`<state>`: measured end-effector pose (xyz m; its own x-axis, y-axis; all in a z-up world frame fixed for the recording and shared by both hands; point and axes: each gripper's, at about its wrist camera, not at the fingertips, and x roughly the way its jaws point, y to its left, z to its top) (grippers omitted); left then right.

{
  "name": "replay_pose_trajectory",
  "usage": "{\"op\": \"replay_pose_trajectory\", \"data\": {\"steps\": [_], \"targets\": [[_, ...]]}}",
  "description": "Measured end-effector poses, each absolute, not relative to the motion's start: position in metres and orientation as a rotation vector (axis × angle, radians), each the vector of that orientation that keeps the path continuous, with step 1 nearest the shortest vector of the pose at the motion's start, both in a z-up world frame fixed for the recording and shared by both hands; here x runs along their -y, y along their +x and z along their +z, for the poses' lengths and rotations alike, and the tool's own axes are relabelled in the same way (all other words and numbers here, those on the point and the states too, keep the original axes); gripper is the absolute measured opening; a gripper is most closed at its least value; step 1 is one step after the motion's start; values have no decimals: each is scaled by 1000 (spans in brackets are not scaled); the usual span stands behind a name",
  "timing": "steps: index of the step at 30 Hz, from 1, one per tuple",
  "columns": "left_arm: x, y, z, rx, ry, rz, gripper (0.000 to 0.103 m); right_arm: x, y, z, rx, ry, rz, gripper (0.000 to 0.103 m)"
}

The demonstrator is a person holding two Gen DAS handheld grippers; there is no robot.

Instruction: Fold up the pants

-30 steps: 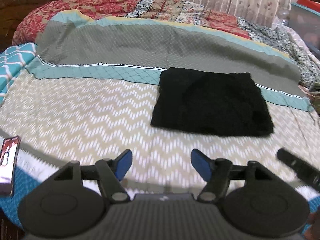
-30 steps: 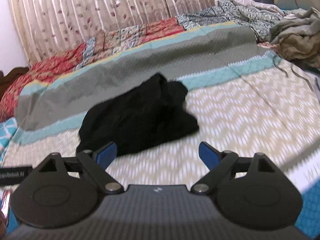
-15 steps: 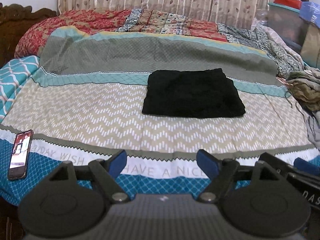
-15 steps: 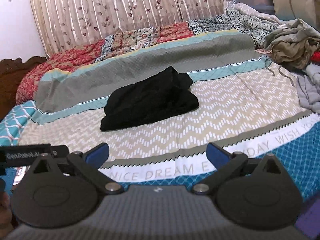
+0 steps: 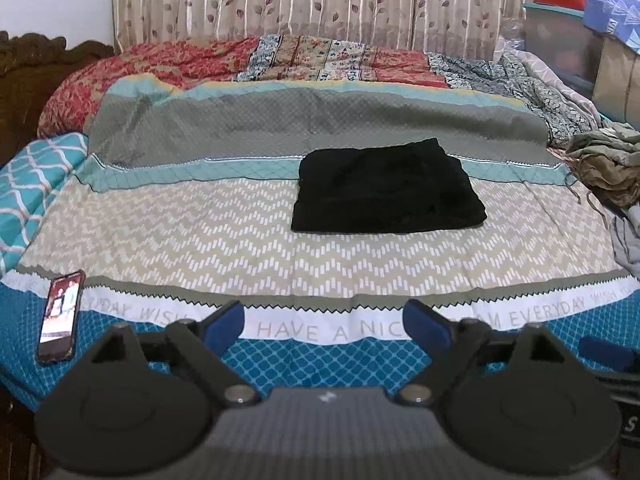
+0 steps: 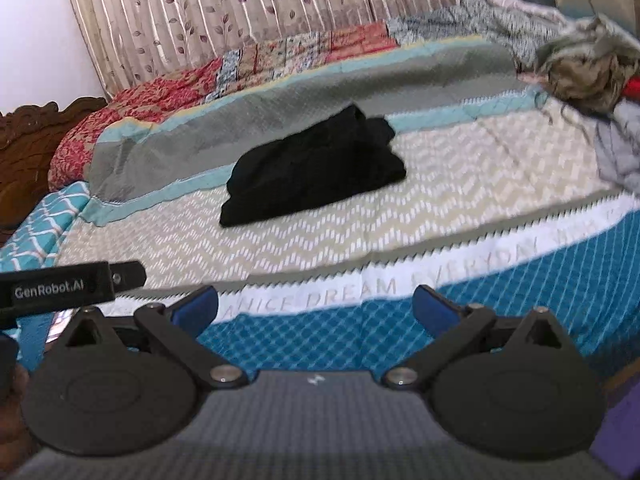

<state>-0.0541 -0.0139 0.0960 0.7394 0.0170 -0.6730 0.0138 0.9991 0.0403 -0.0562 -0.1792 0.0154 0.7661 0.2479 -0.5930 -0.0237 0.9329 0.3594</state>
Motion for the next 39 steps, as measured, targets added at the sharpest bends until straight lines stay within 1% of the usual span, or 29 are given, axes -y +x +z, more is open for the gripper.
{"op": "replay_pose_trajectory", "data": {"steps": [6,18,30,39], "targets": [[18,-67,106,-692,79,-2,103,175,-71,22,-672,356,164,103],[24,-79,115,-687,115,22,103,178,-88,33,-631,355,163,103],[36,-81,114,-660,169,32,103,192,-92,24,-628,416,103,103],[49,-81,113,-640,228,55,103,198,-97,24,-601,408,84,103]]}}
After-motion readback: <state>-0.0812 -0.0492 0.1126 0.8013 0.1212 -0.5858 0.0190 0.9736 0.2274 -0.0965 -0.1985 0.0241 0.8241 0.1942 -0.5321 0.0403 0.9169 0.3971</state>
